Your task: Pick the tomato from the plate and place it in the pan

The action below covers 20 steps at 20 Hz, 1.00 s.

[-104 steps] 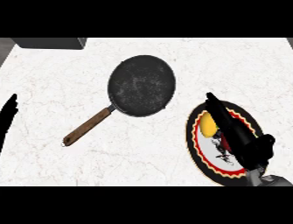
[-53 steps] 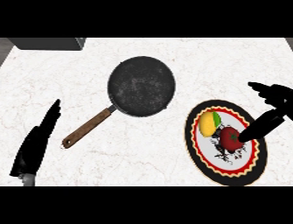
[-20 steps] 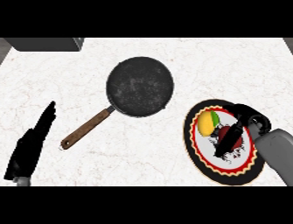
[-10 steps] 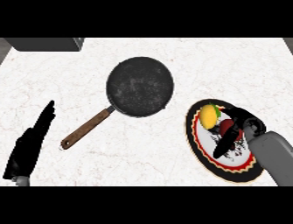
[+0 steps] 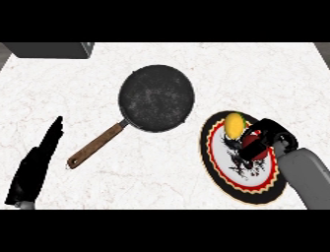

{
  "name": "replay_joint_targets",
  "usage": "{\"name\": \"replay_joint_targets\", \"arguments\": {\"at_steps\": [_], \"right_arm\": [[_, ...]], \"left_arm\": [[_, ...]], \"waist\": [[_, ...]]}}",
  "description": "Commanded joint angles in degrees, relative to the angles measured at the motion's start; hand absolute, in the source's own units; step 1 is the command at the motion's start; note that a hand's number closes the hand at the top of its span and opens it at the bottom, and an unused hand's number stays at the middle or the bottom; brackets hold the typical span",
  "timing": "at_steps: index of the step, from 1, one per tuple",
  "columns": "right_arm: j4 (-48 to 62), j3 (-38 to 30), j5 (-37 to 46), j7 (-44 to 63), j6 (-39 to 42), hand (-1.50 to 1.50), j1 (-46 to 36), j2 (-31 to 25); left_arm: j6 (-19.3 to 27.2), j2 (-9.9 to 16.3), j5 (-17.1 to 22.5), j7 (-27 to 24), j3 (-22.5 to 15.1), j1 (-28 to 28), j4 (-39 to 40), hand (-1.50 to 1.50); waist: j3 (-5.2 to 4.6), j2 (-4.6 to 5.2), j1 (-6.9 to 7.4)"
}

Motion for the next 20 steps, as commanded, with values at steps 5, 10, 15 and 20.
{"name": "replay_joint_targets", "arguments": {"at_steps": [5, 10, 15, 20], "right_arm": [[-11.58, 4.28, 8.65, 13.94, -11.68, 1.5, 8.25, 7.42], [-17.28, 10.34, 23.78, 22.27, -21.91, 1.5, 14.9, 10.56], [-22.87, 12.17, 42.76, 25.4, -23.64, 1.5, 13.27, 7.61], [-30.64, 14.82, 61.05, 23.63, -19.65, 1.5, 5.62, 6.42]], "left_arm": [[-2.27, 1.43, 1.56, 1.14, 2.73, -0.64, 0.14, 0.0], [-1.18, 1.12, -0.07, 0.9, 1.93, 0.08, -0.01, 0.0], [-0.86, 0.48, 0.35, -0.26, 2.17, 2.04, -0.42, 0.0], [-0.53, -0.52, -0.07, 0.07, 1.45, 0.64, 0.52, 0.0]], "waist": [[0.57, 0.05, -0.9], [0.47, -0.4, -2.1], [0.36, -0.69, -1.83], [0.35, -0.55, -1.61]]}}
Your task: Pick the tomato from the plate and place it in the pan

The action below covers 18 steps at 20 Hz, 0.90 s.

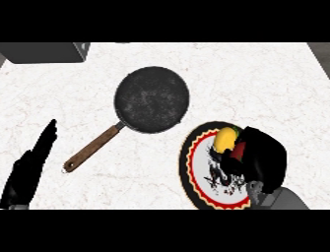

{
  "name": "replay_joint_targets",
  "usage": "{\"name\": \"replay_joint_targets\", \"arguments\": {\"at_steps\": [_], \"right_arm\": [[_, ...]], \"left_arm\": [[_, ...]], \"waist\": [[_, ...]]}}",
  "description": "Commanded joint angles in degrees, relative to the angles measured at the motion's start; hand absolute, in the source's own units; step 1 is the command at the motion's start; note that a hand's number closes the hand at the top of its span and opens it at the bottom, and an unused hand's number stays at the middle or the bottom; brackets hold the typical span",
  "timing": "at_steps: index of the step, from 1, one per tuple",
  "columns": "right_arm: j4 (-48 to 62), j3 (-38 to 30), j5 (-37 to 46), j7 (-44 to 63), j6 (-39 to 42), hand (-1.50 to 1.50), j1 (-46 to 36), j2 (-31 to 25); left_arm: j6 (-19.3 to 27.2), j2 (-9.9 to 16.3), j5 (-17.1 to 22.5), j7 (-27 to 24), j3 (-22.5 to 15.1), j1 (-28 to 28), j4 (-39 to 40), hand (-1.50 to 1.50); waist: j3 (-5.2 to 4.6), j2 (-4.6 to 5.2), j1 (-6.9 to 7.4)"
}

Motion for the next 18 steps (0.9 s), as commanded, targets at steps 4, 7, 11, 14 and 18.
{"name": "replay_joint_targets", "arguments": {"at_steps": [4, 7, 11, 14, 18], "right_arm": [[-8.44, 3.23, 19.8, 13.47, 10.19, 1.5, -9.47, 5.81], [-1.57, 2.07, 24.24, 11.26, 9.1, 1.5, -14.54, 13.23], [3.53, -4.33, 18.3, 7.66, 5.81, 1.5, -22.71, 15.82], [14.96, -11.12, 14.12, 2.58, -0.83, 1.5, -29.02, 15.94], [25.06, -13.77, 10.39, 1.47, -8.3, 1.5, -34.51, 16.02]], "left_arm": [[-0.91, -0.11, -0.26, -0.37, -0.54, -1.74, -0.26, 0.0], [0.39, -2.09, -2.34, -1.3, -2.48, -0.26, 0.97, 0.0], [-1.5, -0.71, -0.21, 1.59, -0.26, -4.14, 0.05, 0.0], [-2.53, 0.24, -0.17, 0.96, -0.39, -1.67, -1.87, 0.0], [-2.01, -0.53, -1.45, 1.1, -1.43, -3.89, -1.47, 0.0]], "waist": [[0.23, 0.86, 1.43], [0.29, 1.22, 2.3], [0.34, 1.41, 2.65], [0.37, 1.72, 3.93], [0.38, 2.08, 4.71]]}}
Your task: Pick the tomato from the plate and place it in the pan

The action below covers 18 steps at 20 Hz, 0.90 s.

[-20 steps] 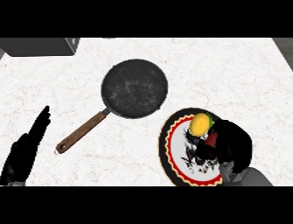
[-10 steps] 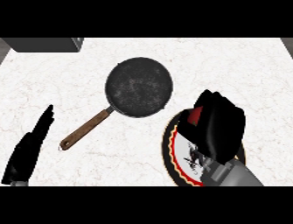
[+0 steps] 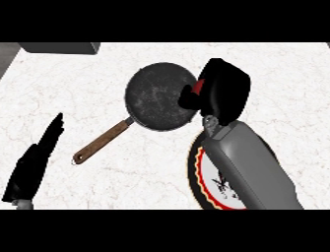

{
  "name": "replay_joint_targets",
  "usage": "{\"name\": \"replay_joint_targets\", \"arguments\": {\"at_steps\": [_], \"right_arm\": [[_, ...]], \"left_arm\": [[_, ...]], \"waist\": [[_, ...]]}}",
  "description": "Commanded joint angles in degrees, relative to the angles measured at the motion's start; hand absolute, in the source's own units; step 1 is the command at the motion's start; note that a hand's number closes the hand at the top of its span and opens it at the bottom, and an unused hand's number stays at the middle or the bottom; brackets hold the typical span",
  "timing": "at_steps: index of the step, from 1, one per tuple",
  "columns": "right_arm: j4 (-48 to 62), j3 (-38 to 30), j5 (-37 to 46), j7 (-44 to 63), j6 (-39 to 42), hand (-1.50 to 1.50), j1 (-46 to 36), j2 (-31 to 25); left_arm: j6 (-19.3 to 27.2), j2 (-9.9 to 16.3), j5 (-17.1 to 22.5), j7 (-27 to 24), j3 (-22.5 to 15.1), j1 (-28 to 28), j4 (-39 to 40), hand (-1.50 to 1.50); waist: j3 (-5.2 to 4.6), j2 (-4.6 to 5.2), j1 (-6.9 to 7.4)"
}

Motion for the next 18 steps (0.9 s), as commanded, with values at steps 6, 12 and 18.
{"name": "replay_joint_targets", "arguments": {"at_steps": [6, 12, 18], "right_arm": [[26.05, -7.27, -11.27, -1.51, -18.05, 1.5, -10.77, 1.17], [43.41, -11.79, -17.23, -10.13, -19.7, 1.5, -17.0, 1.18], [43.73, -17.89, -33.97, -13.75, -26.87, -1.5, -14.31, 1.19]], "left_arm": [[1.03, -2.46, -2.31, 2.72, -2.87, -2.73, -0.74, 0.0], [0.47, -2.69, -2.56, -0.02, -3.05, -3.59, 2.0, 0.0], [-0.73, -2.0, -1.61, 1.53, -2.25, -6.63, 1.83, 0.0]], "waist": [[0.07, 0.75, 1.97], [0.05, 1.44, 3.18], [0.28, 2.1, 5.23]]}}
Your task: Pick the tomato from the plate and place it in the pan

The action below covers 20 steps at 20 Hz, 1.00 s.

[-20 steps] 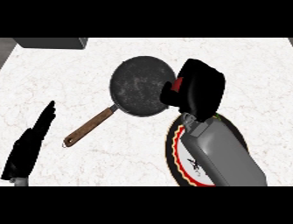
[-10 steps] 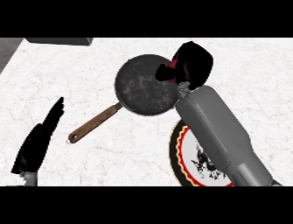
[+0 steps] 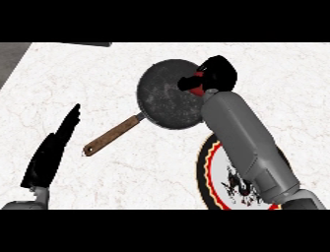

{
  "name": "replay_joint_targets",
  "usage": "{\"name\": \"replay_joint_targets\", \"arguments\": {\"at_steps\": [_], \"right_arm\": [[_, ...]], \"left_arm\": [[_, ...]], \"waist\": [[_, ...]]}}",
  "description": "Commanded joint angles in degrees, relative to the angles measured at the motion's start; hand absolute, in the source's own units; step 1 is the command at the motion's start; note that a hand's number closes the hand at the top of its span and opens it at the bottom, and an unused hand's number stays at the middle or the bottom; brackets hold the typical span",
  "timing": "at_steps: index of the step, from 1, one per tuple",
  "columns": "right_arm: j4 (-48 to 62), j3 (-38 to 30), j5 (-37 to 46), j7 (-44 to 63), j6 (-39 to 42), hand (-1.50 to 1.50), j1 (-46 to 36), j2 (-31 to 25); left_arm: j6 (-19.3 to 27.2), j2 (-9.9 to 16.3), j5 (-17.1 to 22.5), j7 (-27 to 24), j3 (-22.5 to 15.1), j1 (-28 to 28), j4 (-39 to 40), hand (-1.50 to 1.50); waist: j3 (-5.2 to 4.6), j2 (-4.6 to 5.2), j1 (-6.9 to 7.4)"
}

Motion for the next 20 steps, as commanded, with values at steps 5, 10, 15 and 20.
{"name": "replay_joint_targets", "arguments": {"at_steps": [5, 10, 15, 20], "right_arm": [[3.61, -7.53, -16.21, -9.92, -13.09, -1.5, -1.21, 0.11], [5.06, -7.42, -15.62, -17.89, -25.76, -1.5, -1.93, 0.11], [6.2, -9.57, -18.02, -22.04, -38.46, -1.5, -2.38, 0.11], [4.96, -12.05, -21.71, -25.51, -47.59, -1.5, 1.14, 0.1]], "left_arm": [[0.0, -0.09, -0.79, -1.18, -0.04, -1.84, 2.35, 0.0], [0.06, -0.89, -0.87, 1.74, -1.06, -1.78, -0.16, 0.0], [0.12, -0.73, -0.84, -1.53, -0.27, -0.74, 2.63, 0.0], [0.53, -0.01, -0.08, 0.39, 1.8, -0.44, 1.54, 0.0]], "waist": [[0.07, 0.56, 1.3], [0.08, -0.08, 0.64], [-0.03, -0.08, -0.14], [-0.04, -1.22, -2.82]]}}
